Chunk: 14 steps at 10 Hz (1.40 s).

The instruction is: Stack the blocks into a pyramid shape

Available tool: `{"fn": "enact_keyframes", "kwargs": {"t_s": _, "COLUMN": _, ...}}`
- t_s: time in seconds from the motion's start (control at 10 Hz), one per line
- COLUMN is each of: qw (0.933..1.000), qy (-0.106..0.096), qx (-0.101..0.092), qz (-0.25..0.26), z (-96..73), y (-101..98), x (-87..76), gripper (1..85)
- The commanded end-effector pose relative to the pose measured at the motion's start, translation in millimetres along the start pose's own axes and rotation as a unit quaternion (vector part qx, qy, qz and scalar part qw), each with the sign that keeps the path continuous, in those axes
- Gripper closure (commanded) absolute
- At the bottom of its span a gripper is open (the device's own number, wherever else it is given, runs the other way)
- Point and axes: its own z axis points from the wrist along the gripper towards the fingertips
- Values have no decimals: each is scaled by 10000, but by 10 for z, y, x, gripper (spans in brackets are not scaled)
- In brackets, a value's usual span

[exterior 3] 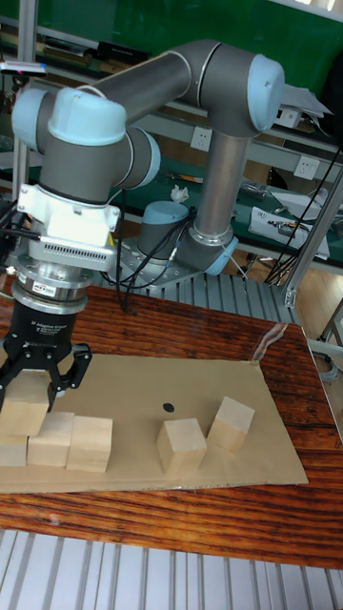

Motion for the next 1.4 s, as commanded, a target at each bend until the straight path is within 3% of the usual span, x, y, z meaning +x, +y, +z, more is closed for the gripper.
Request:
{"fn": "enact_keyframes", "kwargs": {"t_s": 0.0, "qw": 9984, "qy": -102, "qx": -265, "qz": 486, "z": 52, "y": 80, "x": -85, "gripper": 847}}
{"fn": "enact_keyframes", "kwargs": {"t_s": 0.4, "qw": 9959, "qy": -1, "qx": -563, "qz": 711, "z": 128, "y": 159, "x": -4, "gripper": 847}}
{"fn": "enact_keyframes", "kwargs": {"t_s": 1.2, "qw": 9980, "qy": 220, "qx": -503, "qz": 322, "z": 189, "y": 80, "x": 168, "gripper": 847}}
{"fn": "enact_keyframes", "kwargs": {"t_s": 1.3, "qw": 9980, "qy": 266, "qx": -477, "qz": 312, "z": 190, "y": 67, "x": 192, "gripper": 767}}
